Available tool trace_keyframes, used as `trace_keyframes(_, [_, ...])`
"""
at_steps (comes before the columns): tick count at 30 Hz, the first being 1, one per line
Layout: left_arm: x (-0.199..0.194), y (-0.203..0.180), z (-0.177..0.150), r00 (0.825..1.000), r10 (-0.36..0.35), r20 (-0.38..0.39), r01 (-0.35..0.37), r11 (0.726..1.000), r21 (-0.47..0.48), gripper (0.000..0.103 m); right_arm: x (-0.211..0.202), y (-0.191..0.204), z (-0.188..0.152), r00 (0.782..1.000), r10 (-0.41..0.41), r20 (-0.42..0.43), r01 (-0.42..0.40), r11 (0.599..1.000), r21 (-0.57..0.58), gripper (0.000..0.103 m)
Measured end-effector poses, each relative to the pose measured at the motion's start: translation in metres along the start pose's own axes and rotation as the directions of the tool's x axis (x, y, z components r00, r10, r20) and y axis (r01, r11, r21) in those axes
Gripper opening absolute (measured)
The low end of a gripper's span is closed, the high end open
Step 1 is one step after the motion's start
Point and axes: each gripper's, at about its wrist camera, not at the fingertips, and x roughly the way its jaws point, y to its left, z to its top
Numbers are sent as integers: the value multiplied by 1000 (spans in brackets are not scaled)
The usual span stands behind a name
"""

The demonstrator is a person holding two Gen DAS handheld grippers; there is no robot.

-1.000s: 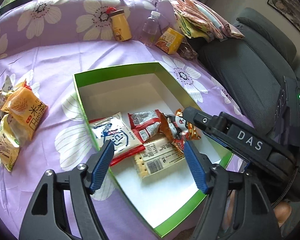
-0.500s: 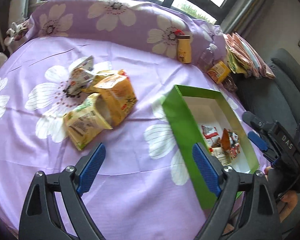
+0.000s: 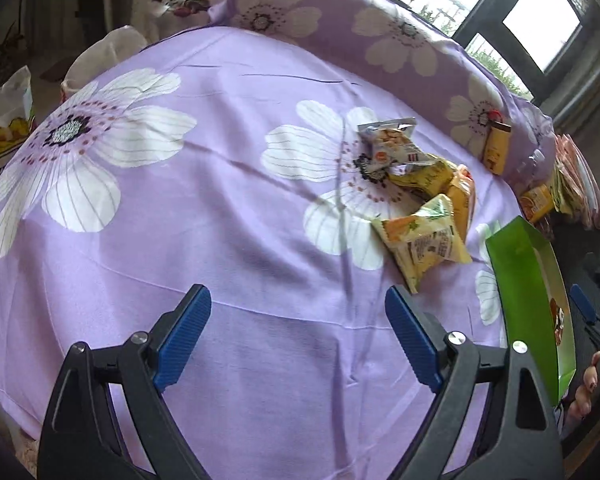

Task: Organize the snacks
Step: 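Withdraw the right tool and move it to the snack pile, then close the right gripper on the white-and-blue peanut packet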

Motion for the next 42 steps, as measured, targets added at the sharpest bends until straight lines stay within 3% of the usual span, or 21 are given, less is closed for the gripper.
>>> trace_keyframes(4, [-2, 4, 5, 1000, -9, 19, 9, 1000, -22, 89, 21, 31, -5, 996, 47, -78, -52, 997, -56, 88])
trace_keyframes(11, [4, 21, 10, 1000, -11, -9, 10, 998, -70, 89, 75, 112, 3, 986, -61, -156, 22, 971, -238, 88])
trace_keyframes(15, [-3, 34, 13, 1000, 0, 20, 2, 992, -124, 89, 104, 165, 11, 986, -157, -59, 120, 906, -406, 86])
trace_keyframes(17, [-4, 37, 15, 1000, 20, 20, -17, 992, -125, 89, 129, 185, 17, 980, -190, -68, 139, 881, -453, 82])
trace_keyframes(20, [-4, 40, 16, 999, 27, 18, -25, 991, -132, 89, 173, 203, 23, 948, -305, -86, 223, 835, -504, 78])
trace_keyframes(26, [-2, 35, 18, 1000, 11, 4, -11, 994, -105, 89, 240, 206, 22, 882, -438, -176, 281, 786, -550, 77])
trace_keyframes(29, [-1, 32, 17, 1000, 19, 4, -19, 995, -95, 89, 260, 203, 15, 850, -484, -209, 290, 761, -581, 62])
trace_keyframes(31, [-1, 30, 16, 1000, 26, 5, -26, 996, -83, 89, 270, 198, 12, 839, -480, -257, 271, 777, -568, 55])
trace_keyframes(36, [0, 27, 15, 999, 34, 3, -34, 997, -69, 89, 263, 192, 12, 864, -443, -241, 270, 809, -522, 48])
trace_keyframes(42, [0, 21, 12, 999, 42, 5, -41, 998, -45, 89, 209, 185, 23, 931, -196, -309, 68, 923, -380, 47])
